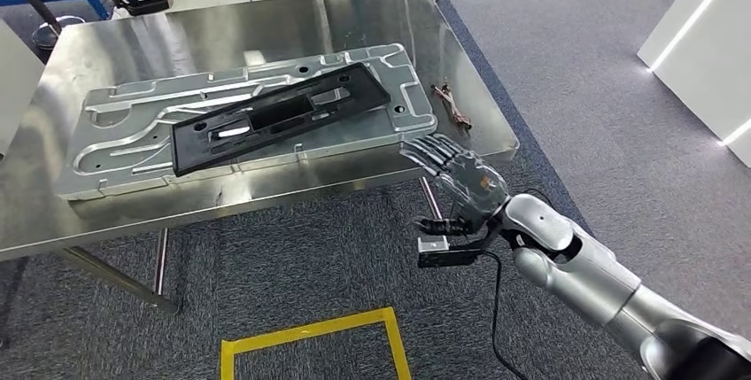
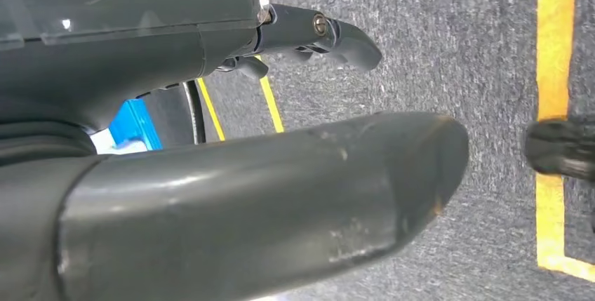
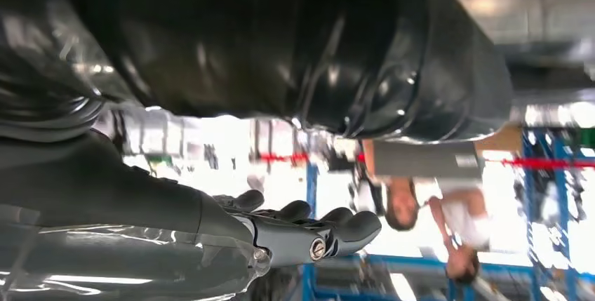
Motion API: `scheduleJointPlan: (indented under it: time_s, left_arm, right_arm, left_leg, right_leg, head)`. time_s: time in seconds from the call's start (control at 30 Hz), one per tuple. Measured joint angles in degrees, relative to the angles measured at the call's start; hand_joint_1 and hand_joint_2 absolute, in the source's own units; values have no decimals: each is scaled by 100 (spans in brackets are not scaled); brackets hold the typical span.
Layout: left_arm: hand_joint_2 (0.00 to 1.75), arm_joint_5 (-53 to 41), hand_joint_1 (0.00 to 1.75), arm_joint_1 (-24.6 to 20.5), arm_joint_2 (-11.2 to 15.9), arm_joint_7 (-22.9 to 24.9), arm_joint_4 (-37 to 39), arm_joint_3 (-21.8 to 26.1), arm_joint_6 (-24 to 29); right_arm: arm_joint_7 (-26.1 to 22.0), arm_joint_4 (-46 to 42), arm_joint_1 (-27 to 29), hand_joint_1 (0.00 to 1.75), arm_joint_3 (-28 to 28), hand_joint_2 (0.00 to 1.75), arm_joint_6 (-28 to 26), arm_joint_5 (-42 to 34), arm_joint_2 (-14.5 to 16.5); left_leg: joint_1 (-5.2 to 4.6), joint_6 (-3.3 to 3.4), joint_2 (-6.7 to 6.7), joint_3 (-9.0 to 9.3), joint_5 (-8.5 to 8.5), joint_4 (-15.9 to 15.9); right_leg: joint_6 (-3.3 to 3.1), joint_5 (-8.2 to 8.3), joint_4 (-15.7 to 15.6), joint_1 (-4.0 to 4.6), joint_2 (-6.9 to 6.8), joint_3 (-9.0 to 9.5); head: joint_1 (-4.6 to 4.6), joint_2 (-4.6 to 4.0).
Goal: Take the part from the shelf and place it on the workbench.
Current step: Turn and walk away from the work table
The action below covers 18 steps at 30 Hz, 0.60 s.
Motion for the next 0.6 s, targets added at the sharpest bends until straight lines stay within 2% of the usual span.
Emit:
scheduleJointPlan:
  time_s: [0.03, 0.07, 0.1, 0.13, 0.17, 0.2, 0.23, 0.3, 0.33, 0.37, 0.4, 0.43, 0.47, 0.5, 0.53, 0.57, 0.6]
  left_arm:
    - [0, 41, 0, 6, -2, -1, 0, 0, 4]
    - [0, 67, 0, 17, -5, -1, 0, 0, 7]
    - [0, 84, 0, 30, -8, -1, 0, 0, 9]
    - [0, 90, 0, 42, -12, -1, 0, 0, 10]
    - [0, 94, 0, 50, -15, -1, 0, 0, 11]
    - [0, 99, 0, 53, -16, -1, 0, 0, 12]
    - [0, 103, 0, 52, -17, 0, 0, 0, 13]
    - [0, 114, 0, 49, -20, 1, 0, 0, 12]
    - [0, 118, 0, 46, -21, 2, 0, 0, 11]
    - [0, 122, 0, 44, -24, 3, 0, 0, 11]
    - [0, 126, 0, 43, -26, 3, 0, 0, 11]
    - [0, 127, 0, 43, -28, 4, 0, 0, 11]
    - [0, 128, 0, 42, -30, 4, 0, 0, 11]
    - [0, 133, 0, 40, -32, 4, 0, 0, 11]
    - [0, 151, 0, 38, -34, 4, 0, 0, 10]
    - [0, 182, 0, 37, -35, 4, 0, 0, 5]
    - [0, 225, 0, 40, -36, 4, 0, 0, -4]
  right_arm:
    - [-38, -69, 200, 0, -134, 0, -5, -56, -59]
    - [-77, -126, 377, 0, -254, 0, -10, -86, -106]
    - [-104, -172, 531, 0, -360, 0, -15, -99, -144]
    - [-121, -205, 659, 0, -445, 0, -16, -104, -177]
    - [-127, -228, 761, 0, -512, 0, -15, -105, -204]
    - [-128, -249, 841, 0, -569, 0, -14, -105, -228]
    - [-129, -264, 901, 0, -617, 0, -10, -105, -245]
    - [-130, -284, 975, 0, -697, 0, 3, -103, -259]
    - [-130, -289, 1002, 0, -722, 0, 10, -103, -259]
    - [-130, -293, 1026, 0, -740, 0, 17, -102, -259]
    - [-130, -297, 1045, 0, -751, 0, 21, -100, -260]
    - [-131, -303, 1057, 0, -763, 0, 23, -100, -261]
    - [-132, -313, 1064, 0, -779, 0, 26, -100, -263]
    - [-130, -329, 1068, 0, -802, 0, 46, -116, -268]
    - [-122, -350, 1094, 0, -834, 0, 100, -172, -275]
    - [-114, -375, 1163, 0, -880, 0, 178, -283, -285]
    - [-114, -401, 1296, 0, -945, 0, 272, -457, -299]
  left_leg:
    - [-15, 43, -15, 264, -91, -376]
    - [-35, 86, -25, 422, -180, -633]
    - [-55, 129, -25, 464, -196, -755]
    - [-50, 180, -15, 429, -146, -771]
    - [-46, 233, 0, 383, -81, -793]
    - [-40, 291, 19, 321, -6, -809]
    - [-35, 339, 39, 246, 71, -821]
    - [-59, 393, 66, 63, 210, -810]
    - [-67, 395, 73, -33, 280, -796]
    - [-72, 391, 77, -136, 348, -772]
    - [-72, 379, 78, -244, 408, -737]
    - [-69, 363, 78, -354, 459, -689]
    - [-68, 343, 78, -459, 499, -626]
    - [-74, 320, 75, -553, 530, -553]
    - [-83, 290, 71, -622, 561, -489]
    - [-90, 260, 67, -669, 598, -446]
    - [-94, 226, 60, -696, 640, -428]
  right_leg:
    - [33, 45, 2, 1, -13, -17]
    - [67, 91, -4, -2, -23, -21]
    - [106, 145, -22, -4, -28, -22]
    - [143, 179, -31, -13, -27, -31]
    - [171, 126, 1, -18, -12, -61]
    - [190, -39, 107, -23, 3, -111]
    - [200, -314, 320, -28, 18, -180]
    - [217, -911, 990, -34, 27, -320]
    - [229, -1041, 1314, -35, 27, -348]
    - [240, -1011, 1517, -37, 27, -320]
    - [247, -856, 1546, -42, 27, -212]
    - [251, -665, 1387, -49, 27, -16]
    - [251, -549, 1059, -58, 27, 267]
    - [244, -546, 628, -58, 29, 584]
    - [226, -626, 243, -55, 29, 833]
    - [203, -726, -33, -49, 28, 996]
    - [172, -784, -174, -35, 23, 1056]
  head:
    - [0, 0]
    - [0, 0]
    - [0, 0]
    - [0, 0]
    - [2, 0]
    - [3, 0]
    - [4, 0]
    - [5, 0]
    - [5, 0]
    - [6, 0]
    - [5, 0]
    - [6, 0]
    - [5, 0]
    - [5, 0]
    - [5, 0]
    - [4, 0]
    - [4, 0]
